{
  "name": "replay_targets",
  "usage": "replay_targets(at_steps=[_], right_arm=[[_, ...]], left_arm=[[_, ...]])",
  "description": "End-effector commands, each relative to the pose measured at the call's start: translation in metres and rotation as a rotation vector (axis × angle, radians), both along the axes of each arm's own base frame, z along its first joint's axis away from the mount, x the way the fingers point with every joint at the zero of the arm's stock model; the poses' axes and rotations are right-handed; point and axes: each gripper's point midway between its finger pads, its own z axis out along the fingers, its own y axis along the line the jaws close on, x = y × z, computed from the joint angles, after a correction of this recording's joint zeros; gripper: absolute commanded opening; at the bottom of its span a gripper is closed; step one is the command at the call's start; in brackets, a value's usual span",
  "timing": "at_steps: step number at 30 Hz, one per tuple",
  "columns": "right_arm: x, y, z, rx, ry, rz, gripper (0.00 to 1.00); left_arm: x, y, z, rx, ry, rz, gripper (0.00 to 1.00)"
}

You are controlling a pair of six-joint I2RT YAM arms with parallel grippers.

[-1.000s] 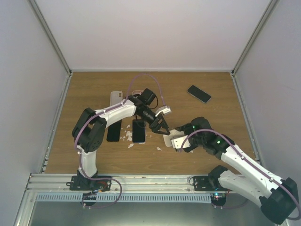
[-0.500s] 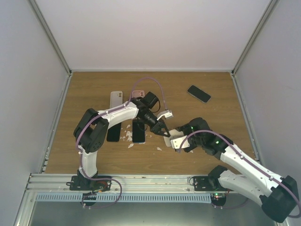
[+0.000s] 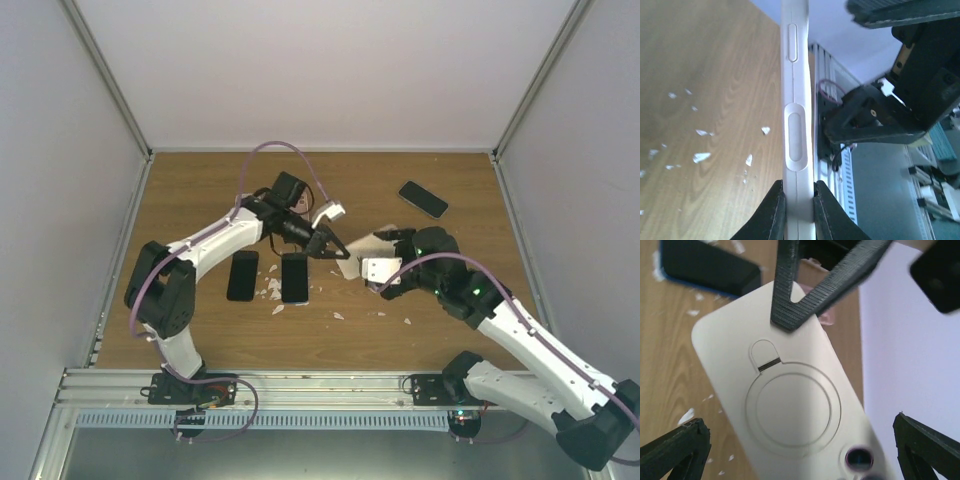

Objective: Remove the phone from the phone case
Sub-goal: Pick up the phone at the center of the board, then adjust the phone.

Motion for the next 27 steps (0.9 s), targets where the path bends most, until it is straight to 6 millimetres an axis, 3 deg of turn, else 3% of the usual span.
replay_targets(at_steps=[1,7,11,15,19,27], right_arm=[[0.011,0.004,0.044,0.158,-0.003,-0.105,1.0],[0.026,0.002,0.097,0.365,0.017,-0.242,1.0],[0.047,-0.009,0.154,0.642,0.099,-0.392,1.0],[0.064,-0.021,0.201,0.843,0.132,-0.464,1.0],[0.079,-0.032,0.234,0.993,0.198,-0.517,1.0],[0.065,-0.016,0.284,1.196,0.352,-0.4,0.98]], left_arm=[[0.021,0.014,0.067,-0.178,-0.112,0.043,0.0],[0.055,0.04,0.108,-0.213,-0.195,0.187,0.0],[0.072,0.059,0.138,-0.25,-0.259,0.283,0.0],[0.077,0.068,0.166,-0.267,-0.365,0.356,0.0],[0.081,0.077,0.193,-0.272,-0.467,0.445,0.0],[0.087,0.097,0.235,-0.282,-0.532,0.691,0.0]])
